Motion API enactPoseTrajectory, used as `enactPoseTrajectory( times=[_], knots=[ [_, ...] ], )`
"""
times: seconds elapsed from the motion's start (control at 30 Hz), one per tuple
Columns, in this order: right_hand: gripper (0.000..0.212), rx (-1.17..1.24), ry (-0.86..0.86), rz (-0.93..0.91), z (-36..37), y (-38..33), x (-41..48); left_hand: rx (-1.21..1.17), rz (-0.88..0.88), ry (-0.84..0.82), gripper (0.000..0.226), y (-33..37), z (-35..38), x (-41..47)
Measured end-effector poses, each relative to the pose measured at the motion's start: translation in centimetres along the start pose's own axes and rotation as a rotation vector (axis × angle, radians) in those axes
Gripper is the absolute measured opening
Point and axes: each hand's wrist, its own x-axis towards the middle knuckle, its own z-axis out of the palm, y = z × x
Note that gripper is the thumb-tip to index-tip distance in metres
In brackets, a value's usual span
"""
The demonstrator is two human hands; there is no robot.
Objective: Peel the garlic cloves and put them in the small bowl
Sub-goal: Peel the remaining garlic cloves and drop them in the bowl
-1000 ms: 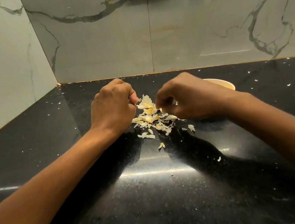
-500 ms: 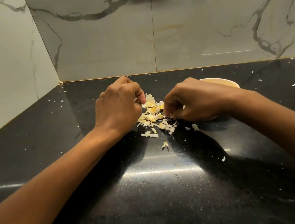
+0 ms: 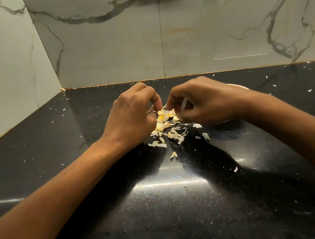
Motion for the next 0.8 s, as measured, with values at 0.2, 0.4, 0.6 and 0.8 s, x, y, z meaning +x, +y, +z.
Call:
enactPoseTrajectory(
  times=[0.2,0.4,0.6,0.8],
  knots=[
    [0.005,0.297,0.101,0.148,-0.32,0.3,0.25,-0.126,0.08,-0.08,0.019,0.61,-0.03,-0.26],
    [0.015,0.806,0.093,0.311,-0.55,0.39,0.38,-0.099,0.08,-0.018,0.022,0.51,-0.17,-0.13],
    [0.013,0.798,0.101,0.288,-0.31,0.62,0.43,-0.087,0.068,0.013,0.017,0.52,-0.19,-0.12],
    [0.008,0.876,0.217,0.254,0.35,0.38,0.61,-0.118,0.023,-0.006,0.015,0.55,-0.01,-0.15]
  ],
)
